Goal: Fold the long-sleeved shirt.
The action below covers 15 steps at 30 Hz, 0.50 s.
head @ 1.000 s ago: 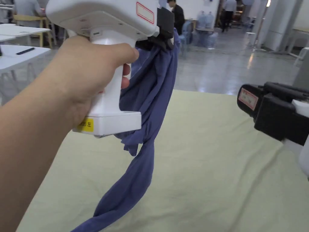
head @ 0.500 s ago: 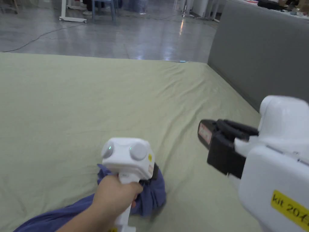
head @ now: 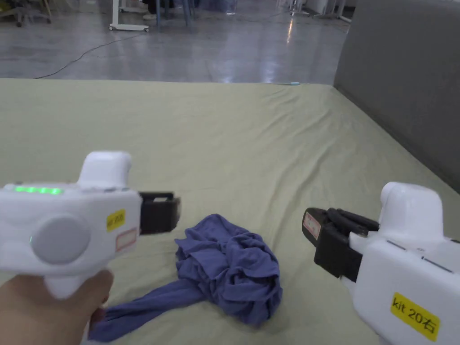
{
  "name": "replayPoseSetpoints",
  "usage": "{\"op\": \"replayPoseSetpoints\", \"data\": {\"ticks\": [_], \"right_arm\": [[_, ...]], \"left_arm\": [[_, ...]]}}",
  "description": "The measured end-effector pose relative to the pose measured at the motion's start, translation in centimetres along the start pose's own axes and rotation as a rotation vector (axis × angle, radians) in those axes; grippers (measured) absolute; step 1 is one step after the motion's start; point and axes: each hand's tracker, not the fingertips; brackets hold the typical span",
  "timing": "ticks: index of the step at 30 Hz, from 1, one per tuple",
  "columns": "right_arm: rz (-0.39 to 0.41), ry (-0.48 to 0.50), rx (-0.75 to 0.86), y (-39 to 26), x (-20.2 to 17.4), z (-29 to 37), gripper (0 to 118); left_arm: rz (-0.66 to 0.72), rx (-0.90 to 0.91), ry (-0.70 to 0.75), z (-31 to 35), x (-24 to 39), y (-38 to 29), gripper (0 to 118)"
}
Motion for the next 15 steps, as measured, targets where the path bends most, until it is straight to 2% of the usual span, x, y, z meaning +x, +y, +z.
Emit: {"op": "replayPoseSetpoints", "data": {"ticks": [1,2,3,6,9,10,11,12,13,15], "right_arm": [[-0.005,-0.001,-0.037,-1.0,-0.1,-0.7,0],[-0.021,-0.001,-0.07,-1.8,-0.2,-1.3,0],[-0.036,0.007,-0.1,-2.7,-0.3,-1.8,0],[-0.053,0.017,-0.175,-4.5,-0.5,-2.9,0],[-0.043,0.01,-0.195,-5.2,-0.5,-3.2,0],[-0.04,0.008,-0.203,-5.4,-0.4,-3.3,0],[-0.039,0.003,-0.21,-5.5,-0.3,-3.4,0],[-0.041,-0.004,-0.217,-5.7,-0.1,-3.6,0],[-0.044,-0.01,-0.223,-5.9,0.0,-3.7,0],[-0.052,-0.027,-0.239,-6.2,0.5,-4.2,0]], "left_arm": [[0.003,-0.054,0.008,-0.3,-1.0,-2.1,78],[0.044,-0.105,0.0,-0.9,-1.8,-4.1,36],[0.105,-0.149,0.008,-1.9,-2.3,-6.2,0],[0.164,-0.375,-0.11,-5.4,-3.2,-10.4,0],[0.217,-0.307,-0.153,-7.8,-3.4,-8.8,0],[0.214,-0.278,-0.182,-9.1,-3.5,-7.2,6],[0.212,-0.261,-0.181,-10.6,-3.3,-5.7,54],[0.19,-0.267,-0.181,-12.9,-3.1,-4.0,97],[0.167,-0.301,-0.181,-15.3,-2.8,-2.5,114],[0.125,-0.352,-0.146,-20.2,-1.7,0.3,114]]}}
